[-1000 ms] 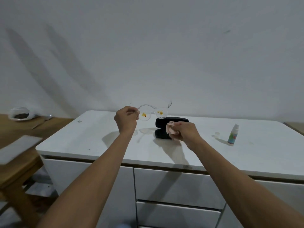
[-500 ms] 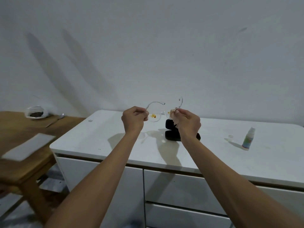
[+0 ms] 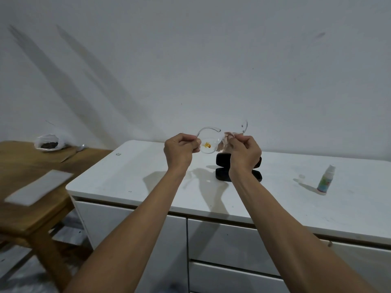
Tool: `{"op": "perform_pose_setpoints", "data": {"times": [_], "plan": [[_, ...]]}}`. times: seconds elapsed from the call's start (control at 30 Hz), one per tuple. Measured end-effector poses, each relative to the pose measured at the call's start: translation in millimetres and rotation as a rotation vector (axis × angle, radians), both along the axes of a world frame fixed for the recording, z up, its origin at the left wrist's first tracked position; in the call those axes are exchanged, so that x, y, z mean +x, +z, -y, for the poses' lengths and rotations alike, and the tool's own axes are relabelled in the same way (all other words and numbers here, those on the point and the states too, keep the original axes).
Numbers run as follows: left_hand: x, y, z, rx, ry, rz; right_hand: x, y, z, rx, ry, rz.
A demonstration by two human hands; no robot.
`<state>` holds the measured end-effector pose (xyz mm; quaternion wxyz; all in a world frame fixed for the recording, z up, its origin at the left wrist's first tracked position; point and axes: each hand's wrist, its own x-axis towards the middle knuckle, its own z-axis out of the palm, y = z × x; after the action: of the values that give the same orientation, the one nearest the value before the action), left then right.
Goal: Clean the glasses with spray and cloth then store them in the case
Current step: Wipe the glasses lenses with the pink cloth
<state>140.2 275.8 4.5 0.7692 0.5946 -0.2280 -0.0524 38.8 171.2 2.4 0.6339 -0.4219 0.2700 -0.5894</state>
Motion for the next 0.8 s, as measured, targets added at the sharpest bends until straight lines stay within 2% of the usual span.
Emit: {"op": "perform_pose_setpoints", "data": {"times": [0.07, 0.2, 0.5, 0.57, 0.67, 0.8], "plan": [[-0.7, -0.5, 1.4, 0.001, 0.016, 0.004, 1.1, 1.6, -1.1, 0.053, 0.022, 0.054], [-0.4, -2.9, 1.4, 0.026, 0.058, 0.017, -2.3, 0.3, -1.1, 0.048, 0.060, 0.000], [20.1, -1.8, -15.5, 0.117, 0.039, 0.015, -29.5, 6.9, 25.7, -0.092, 0.417, -0.457], [22.7, -0.2, -17.8, 0.126, 0.027, 0.028, -31.5, 8.8, 26.2, -0.115, 0.393, -0.490], [22.3, 2.5, -18.1, 0.123, 0.016, 0.035, -27.1, 10.9, 15.2, -0.106, 0.197, -0.425], [15.6, 6.9, -15.6, 0.061, 0.006, 0.033, -7.0, 11.5, -4.6, -0.005, 0.006, -0.172]]}}
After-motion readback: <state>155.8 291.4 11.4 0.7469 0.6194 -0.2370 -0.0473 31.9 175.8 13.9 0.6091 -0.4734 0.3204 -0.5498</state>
